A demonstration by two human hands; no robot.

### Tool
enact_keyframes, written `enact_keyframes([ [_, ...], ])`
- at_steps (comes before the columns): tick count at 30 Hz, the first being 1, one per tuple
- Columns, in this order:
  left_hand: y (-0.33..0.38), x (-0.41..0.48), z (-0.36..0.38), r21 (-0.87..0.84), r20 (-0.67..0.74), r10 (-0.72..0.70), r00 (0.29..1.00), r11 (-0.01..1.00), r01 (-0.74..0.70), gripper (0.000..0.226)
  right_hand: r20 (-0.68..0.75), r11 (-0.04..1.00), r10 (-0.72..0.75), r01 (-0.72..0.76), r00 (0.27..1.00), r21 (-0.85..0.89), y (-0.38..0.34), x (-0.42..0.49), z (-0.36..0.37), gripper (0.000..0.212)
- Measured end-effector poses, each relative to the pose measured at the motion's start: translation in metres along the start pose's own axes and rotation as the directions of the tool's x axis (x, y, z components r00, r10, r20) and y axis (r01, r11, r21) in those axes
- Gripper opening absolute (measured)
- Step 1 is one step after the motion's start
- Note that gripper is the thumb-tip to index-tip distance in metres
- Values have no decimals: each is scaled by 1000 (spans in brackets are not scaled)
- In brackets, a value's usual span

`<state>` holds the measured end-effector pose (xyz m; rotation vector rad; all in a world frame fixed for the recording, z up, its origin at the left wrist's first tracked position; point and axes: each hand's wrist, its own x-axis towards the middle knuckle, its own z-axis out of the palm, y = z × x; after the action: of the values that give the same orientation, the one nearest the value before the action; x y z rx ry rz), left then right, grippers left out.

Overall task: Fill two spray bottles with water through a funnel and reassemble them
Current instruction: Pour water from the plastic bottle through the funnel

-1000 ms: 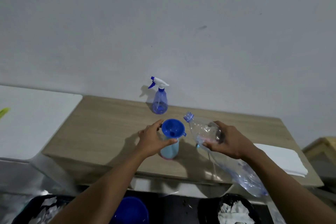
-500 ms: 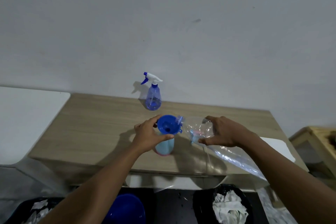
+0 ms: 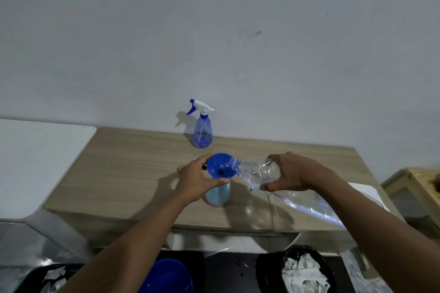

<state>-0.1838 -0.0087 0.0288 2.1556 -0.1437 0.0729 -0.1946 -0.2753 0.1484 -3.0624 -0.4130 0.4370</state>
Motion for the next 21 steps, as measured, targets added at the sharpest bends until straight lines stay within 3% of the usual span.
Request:
enact_keyframes([
  [12, -1, -1, 1, 31, -7, -2, 1000, 1000, 2, 82, -11, 1000, 18, -18, 1000, -8, 3, -4, 7, 85],
  [21, -1, -3, -6, 65, -10, -8, 1000, 998, 9, 79, -175, 952, 11, 43, 985, 304, 25, -1, 31, 74],
])
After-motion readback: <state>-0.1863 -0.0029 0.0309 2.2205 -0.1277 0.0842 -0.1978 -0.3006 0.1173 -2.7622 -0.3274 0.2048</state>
